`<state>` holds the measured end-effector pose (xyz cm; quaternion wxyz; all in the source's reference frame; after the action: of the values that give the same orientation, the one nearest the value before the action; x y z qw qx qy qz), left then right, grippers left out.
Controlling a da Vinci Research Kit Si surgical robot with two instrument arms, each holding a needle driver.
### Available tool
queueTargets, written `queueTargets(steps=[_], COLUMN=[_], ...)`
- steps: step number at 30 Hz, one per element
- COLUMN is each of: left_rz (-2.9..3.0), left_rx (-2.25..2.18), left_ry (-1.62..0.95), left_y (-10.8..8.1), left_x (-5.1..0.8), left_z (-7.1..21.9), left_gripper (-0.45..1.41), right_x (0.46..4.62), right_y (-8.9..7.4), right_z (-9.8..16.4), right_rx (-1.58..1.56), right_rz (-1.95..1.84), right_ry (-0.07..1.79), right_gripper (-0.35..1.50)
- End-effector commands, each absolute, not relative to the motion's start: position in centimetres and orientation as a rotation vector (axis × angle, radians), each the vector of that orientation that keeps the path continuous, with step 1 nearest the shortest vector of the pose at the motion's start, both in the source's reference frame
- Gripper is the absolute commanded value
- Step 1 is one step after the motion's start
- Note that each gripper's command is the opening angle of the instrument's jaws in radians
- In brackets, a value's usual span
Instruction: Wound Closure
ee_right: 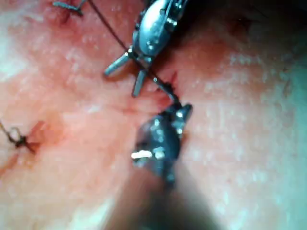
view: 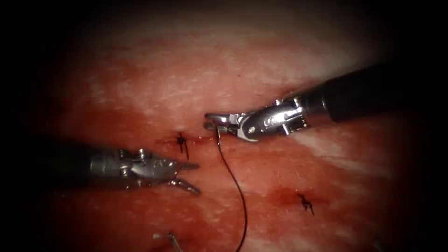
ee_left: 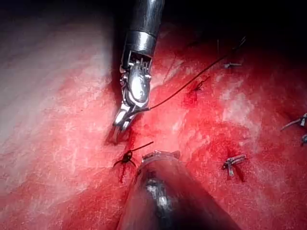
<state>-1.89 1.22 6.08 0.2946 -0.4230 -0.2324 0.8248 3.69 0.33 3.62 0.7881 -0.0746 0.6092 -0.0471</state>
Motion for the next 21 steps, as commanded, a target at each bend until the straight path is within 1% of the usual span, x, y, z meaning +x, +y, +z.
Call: queueTargets(steps=[1, 21], left_rz=[2.188, 2.185], left_rx=[-1.128, -1.150], left_ry=[-0.621, -0.584], left_y=[1.17, 1.19], left_x=[-1.93, -1.98], left_z=[6.14, 6.53], left_gripper=[0.39, 0.37], right_x=[3.75, 3.84], right_y=[0.30, 0.48], right_z=[3.65, 3.43], right_rx=[-0.163, -0.160], right_rz=[-0.101, -0.100], right_ry=[1.315, 1.320], right_gripper=[-0.35, -0.35])
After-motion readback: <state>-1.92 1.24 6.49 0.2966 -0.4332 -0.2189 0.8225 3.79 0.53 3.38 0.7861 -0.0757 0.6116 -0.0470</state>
